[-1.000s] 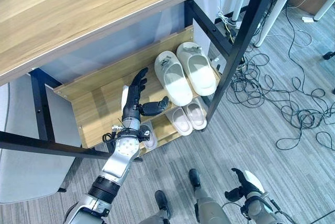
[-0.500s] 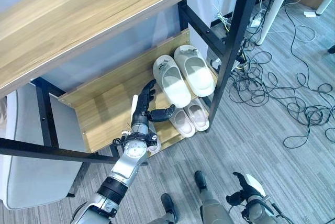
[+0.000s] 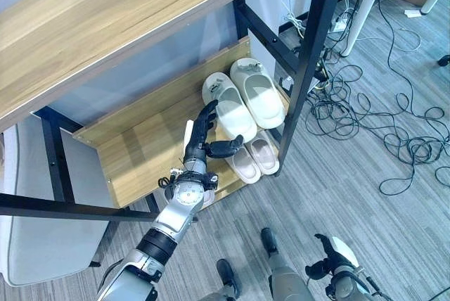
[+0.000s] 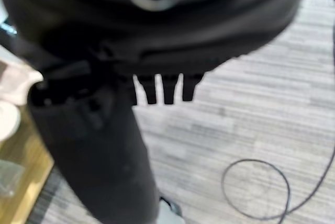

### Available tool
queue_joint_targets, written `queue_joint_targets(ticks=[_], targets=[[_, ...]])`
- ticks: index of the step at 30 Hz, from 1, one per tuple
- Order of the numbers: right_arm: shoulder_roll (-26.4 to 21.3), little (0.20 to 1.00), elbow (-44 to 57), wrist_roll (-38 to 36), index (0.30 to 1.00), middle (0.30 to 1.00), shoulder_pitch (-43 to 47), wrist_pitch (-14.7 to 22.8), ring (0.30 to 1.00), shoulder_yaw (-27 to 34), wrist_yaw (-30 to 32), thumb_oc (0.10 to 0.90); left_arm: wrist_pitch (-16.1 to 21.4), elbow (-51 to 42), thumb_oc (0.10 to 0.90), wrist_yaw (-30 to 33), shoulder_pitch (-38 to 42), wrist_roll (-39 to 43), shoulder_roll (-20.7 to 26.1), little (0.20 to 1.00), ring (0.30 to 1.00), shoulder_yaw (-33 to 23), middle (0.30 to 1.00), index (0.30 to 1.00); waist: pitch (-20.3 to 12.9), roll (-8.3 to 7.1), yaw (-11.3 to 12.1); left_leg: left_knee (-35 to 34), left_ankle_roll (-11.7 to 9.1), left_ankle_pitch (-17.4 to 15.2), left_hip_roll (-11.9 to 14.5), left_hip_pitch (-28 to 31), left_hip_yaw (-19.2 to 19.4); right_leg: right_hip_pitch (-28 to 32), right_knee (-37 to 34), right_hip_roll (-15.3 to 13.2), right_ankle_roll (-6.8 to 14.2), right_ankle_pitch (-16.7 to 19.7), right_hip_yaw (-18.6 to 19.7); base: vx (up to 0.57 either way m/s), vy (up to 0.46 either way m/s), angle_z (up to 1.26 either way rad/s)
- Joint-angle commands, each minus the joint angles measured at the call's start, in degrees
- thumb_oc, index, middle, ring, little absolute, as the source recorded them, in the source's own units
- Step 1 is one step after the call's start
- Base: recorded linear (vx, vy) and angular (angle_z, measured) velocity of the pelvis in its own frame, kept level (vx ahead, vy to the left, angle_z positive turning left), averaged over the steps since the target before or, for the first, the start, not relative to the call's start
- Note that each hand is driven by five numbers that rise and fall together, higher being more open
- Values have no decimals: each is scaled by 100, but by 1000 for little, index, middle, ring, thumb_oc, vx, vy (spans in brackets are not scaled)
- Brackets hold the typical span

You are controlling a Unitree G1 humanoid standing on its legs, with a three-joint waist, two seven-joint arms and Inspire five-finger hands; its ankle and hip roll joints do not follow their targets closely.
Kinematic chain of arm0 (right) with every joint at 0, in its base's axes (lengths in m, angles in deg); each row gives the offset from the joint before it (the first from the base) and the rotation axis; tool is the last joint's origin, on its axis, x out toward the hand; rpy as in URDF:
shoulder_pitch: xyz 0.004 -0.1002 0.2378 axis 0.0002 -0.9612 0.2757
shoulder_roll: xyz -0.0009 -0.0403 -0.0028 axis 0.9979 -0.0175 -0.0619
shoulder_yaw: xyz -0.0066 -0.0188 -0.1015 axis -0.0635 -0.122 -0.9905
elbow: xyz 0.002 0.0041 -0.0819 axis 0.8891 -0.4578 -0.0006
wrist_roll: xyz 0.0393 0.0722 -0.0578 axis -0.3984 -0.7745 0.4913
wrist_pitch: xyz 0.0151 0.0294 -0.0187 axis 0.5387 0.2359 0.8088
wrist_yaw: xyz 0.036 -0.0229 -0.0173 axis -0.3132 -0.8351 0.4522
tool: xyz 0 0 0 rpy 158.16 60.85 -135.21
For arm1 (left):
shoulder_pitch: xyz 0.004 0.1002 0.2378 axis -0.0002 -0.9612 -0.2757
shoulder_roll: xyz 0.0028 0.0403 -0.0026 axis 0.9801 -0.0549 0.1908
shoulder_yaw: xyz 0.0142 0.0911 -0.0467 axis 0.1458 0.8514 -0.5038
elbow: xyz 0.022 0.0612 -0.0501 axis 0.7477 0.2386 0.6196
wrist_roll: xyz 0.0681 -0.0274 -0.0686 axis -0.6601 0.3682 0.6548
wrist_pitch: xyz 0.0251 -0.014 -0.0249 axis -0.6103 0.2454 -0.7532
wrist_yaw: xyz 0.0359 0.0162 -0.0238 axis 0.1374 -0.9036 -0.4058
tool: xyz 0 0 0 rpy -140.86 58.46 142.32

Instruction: Arrange the slippers neatly on the shoe rack.

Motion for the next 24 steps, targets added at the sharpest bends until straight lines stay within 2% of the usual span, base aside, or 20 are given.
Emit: queue_joint_targets(ticks=[1, 15, 19, 24], targets=[[-31, 900, -96, -68, 900, 900, -116, 96, 900, -144, 230, 800, 445, 310, 800, 49, 1064, -153, -163, 900, 900, 61, 900, 900, -266, -211, -176, 16, -246, -417, 48, 40, -188, 95, 82, -299, 446, -857, -377, 0, 0, 0], [59, 900, -207, -106, 900, 900, -120, 159, 900, -152, 266, 800, 448, 142, 800, 28, 1096, -357, 56, 900, 900, 7, 900, 900, -337, -285, -102, 16, -251, -430, 83, 109, -246, 233, 77, -263, 422, -916, -452, 0, 0, 0], [99, 900, -251, -106, 900, 900, -126, 164, 900, -131, 225, 800, 479, -353, 800, -27, 831, -446, 229, 900, 900, -97, 900, 900, -347, -348, -18, 16, -253, -426, 89, 155, -319, 332, 78, -263, 423, -946, -538, -11, -10, 5], [168, 900, -264, -93, 900, 900, -140, 169, 900, -55, 160, 800, 632, -1207, 800, -240, 137, -363, 484, 900, 900, -296, 900, 900, -375, -460, 152, 16, -256, -424, 97, 201, -423, 459, 80, -280, 434, -956, -673, -25, -6, 7]])
